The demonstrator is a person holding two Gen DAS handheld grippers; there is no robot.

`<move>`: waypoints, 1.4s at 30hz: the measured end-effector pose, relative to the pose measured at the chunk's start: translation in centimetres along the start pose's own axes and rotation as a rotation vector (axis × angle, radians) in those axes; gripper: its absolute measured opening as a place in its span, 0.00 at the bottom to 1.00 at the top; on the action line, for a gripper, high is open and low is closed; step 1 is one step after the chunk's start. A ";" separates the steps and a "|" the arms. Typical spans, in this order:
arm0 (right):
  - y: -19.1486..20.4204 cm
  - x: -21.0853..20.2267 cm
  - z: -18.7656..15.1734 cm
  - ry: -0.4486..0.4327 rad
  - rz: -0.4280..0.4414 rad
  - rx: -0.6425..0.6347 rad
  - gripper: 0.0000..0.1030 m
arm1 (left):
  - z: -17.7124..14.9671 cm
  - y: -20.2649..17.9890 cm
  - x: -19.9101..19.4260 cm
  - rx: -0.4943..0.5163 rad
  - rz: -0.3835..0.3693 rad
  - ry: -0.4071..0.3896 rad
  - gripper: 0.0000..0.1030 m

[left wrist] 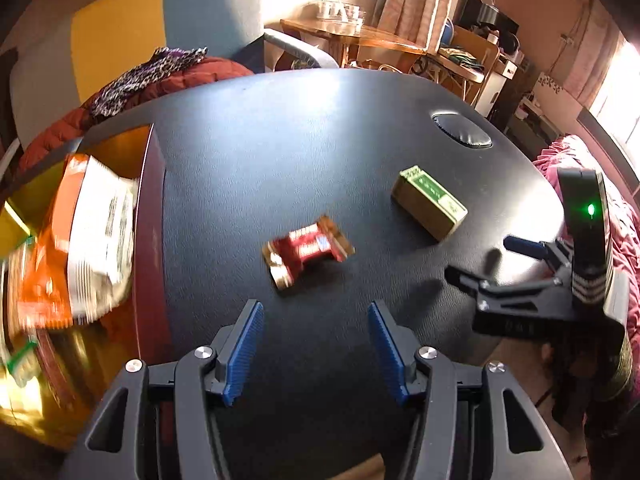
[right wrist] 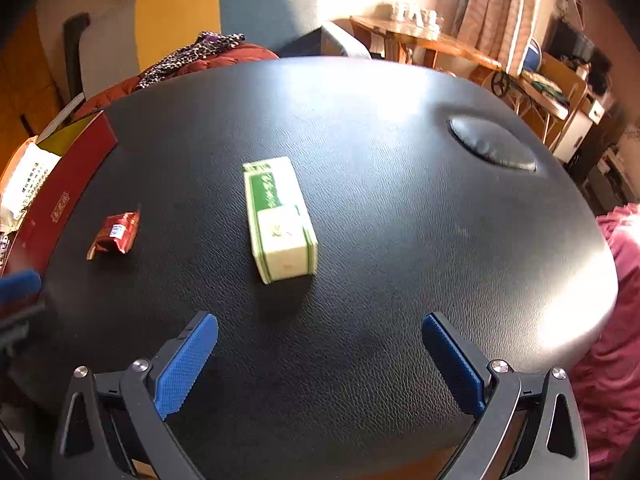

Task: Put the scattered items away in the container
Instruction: 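Position the left tool over the red candy while the right tool approaches the tea box, then close the left tool on the red candy while the right tool grasps the green tea box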

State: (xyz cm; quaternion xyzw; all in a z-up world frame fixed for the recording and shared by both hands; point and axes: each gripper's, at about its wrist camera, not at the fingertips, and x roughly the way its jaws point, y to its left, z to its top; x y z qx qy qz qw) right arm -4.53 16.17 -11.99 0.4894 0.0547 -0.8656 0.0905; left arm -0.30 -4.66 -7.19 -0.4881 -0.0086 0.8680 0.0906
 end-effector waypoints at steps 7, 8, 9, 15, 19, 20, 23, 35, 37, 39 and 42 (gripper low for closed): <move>-0.3 1.0 -0.3 -0.022 0.025 0.023 1.00 | 3.2 -1.1 2.7 0.142 0.045 0.052 0.54; -0.3 1.0 -0.3 -0.023 0.026 0.026 1.00 | 3.5 -1.1 3.2 0.156 0.047 0.064 0.54; -0.4 1.0 -0.3 -0.023 0.027 0.028 1.00 | 3.7 -1.2 3.8 0.172 0.053 0.080 0.54; -0.3 1.1 -0.3 -0.023 0.029 0.031 1.00 | 4.2 -1.2 5.8 0.256 0.054 0.133 0.54; -0.1 1.0 -0.3 -0.029 0.026 0.031 1.00 | 4.5 -0.9 6.6 0.269 0.019 0.159 0.54; -0.1 1.1 -0.3 -0.030 0.026 0.032 1.00 | 4.6 -0.8 6.8 0.267 0.012 0.165 0.54; 0.0 1.1 -0.3 -0.034 0.023 0.036 1.00 | 4.3 -0.7 7.0 0.231 -0.019 0.179 0.51; 0.3 0.9 -0.7 -0.064 0.010 0.040 1.00 | 2.5 -0.7 4.8 0.180 -0.017 0.076 0.40; 0.3 0.9 -0.7 -0.063 0.009 0.040 1.00 | 2.7 -0.9 4.8 0.199 -0.015 0.076 0.41; 0.3 0.9 -0.6 -0.062 0.008 0.041 1.00 | 3.0 -0.9 5.1 0.208 -0.025 0.093 0.45; 0.4 1.0 -0.5 -0.060 0.006 0.043 1.00 | 3.5 -1.0 5.6 0.221 -0.039 0.119 0.45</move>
